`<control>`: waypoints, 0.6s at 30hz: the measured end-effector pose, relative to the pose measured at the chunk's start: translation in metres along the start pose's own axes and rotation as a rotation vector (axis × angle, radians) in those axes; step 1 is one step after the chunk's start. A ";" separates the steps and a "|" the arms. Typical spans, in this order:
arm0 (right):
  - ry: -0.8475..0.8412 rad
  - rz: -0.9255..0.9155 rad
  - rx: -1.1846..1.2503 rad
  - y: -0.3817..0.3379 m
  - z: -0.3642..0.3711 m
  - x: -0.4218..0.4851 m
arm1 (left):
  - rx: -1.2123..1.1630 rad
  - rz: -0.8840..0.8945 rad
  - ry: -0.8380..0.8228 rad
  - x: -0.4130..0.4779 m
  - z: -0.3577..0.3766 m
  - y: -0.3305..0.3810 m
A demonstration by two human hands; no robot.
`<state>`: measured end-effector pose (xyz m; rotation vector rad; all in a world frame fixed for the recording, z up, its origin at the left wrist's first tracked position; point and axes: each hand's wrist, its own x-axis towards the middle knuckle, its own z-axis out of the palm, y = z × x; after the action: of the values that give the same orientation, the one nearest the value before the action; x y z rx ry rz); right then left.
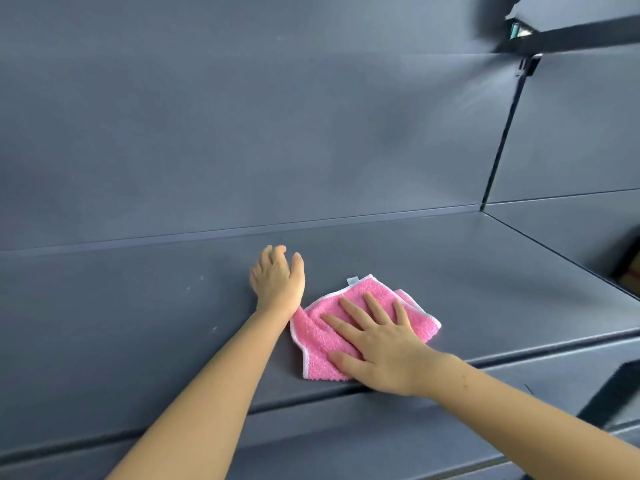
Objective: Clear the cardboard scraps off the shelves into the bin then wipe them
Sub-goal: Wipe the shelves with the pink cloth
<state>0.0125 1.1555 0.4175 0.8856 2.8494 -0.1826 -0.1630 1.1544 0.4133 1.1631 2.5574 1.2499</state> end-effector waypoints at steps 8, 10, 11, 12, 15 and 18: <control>0.159 0.135 0.428 -0.053 -0.012 -0.003 | 0.068 0.201 -0.073 0.002 -0.053 -0.010; 0.222 0.312 0.331 -0.059 -0.006 -0.001 | 0.145 0.208 -0.070 0.003 -0.068 -0.026; 0.197 0.385 0.258 -0.064 -0.002 0.001 | 0.189 0.207 -0.077 0.003 -0.074 -0.035; 0.160 0.436 0.196 -0.071 0.003 0.004 | 0.227 0.202 -0.092 0.002 -0.078 -0.045; 0.110 0.481 0.134 -0.086 0.011 0.027 | 0.264 0.169 -0.133 -0.003 -0.083 -0.070; 0.091 0.419 0.104 -0.088 0.002 0.054 | 0.286 0.158 -0.136 -0.005 -0.087 -0.086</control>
<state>-0.0814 1.1135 0.4122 1.5190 2.6726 -0.2453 -0.2432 1.0615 0.4098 1.4727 2.6455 0.8110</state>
